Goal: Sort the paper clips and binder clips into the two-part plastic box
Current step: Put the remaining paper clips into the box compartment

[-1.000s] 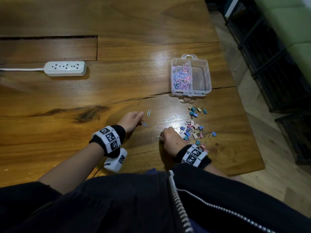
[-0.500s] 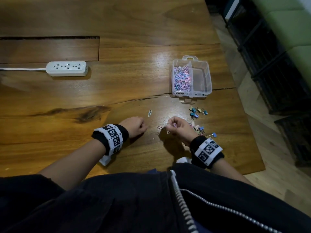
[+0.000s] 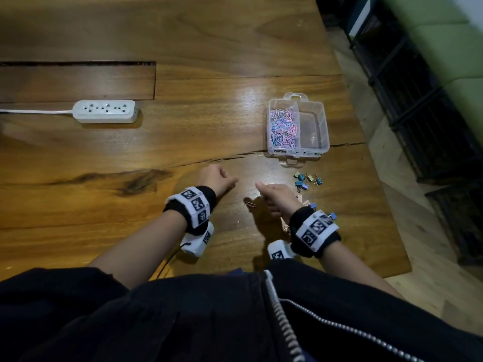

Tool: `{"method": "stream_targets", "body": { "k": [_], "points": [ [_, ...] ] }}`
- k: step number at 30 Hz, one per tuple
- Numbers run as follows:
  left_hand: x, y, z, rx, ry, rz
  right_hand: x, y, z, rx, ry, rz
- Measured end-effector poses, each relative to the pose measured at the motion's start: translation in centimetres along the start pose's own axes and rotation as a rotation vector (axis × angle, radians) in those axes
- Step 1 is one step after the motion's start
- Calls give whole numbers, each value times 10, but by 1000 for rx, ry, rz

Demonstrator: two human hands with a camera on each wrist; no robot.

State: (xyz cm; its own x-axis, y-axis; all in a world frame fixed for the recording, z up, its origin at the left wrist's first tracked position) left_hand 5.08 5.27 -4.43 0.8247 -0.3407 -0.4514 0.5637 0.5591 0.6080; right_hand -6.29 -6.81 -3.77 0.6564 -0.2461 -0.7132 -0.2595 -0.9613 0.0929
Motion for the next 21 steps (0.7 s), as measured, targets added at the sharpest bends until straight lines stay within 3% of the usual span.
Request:
{"method": "stream_targets", "body": {
  "k": [4,8,12,14,18,21],
  "points": [
    [2,-8,10,434,-99,-19,-3,-7,-7,-654,186,196],
    [-1,-19,13,520,-122,-99,-5,-19,-3,-925,225,183],
    [-3,-21,8,462,-118,-195,-4,-27,-1,-1138,273,170],
    [-4,-20,7,248,-43,-226,-4,-26,-1,-1116,225,114],
    [-5,-22,14,-725,265,-324,-10,-22,1,-1012,132,2],
    [1,-17,38,-1063,296,-395,-17,-9,2,-791,106,-57]
  ]
}}
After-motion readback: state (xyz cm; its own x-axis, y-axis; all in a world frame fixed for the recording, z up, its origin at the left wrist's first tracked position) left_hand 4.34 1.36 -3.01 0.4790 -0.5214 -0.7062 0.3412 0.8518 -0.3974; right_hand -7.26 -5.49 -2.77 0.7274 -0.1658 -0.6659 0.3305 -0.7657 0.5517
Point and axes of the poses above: each hand's wrist, its own x-axis towards the middle knuckle, its own y-axis out of the back of the hand, z = x × y, the point moved 5 cm from there along x, towards the middle knuckle, and after that the axes turned 3 degrees about -y, right-handed, at the moved point
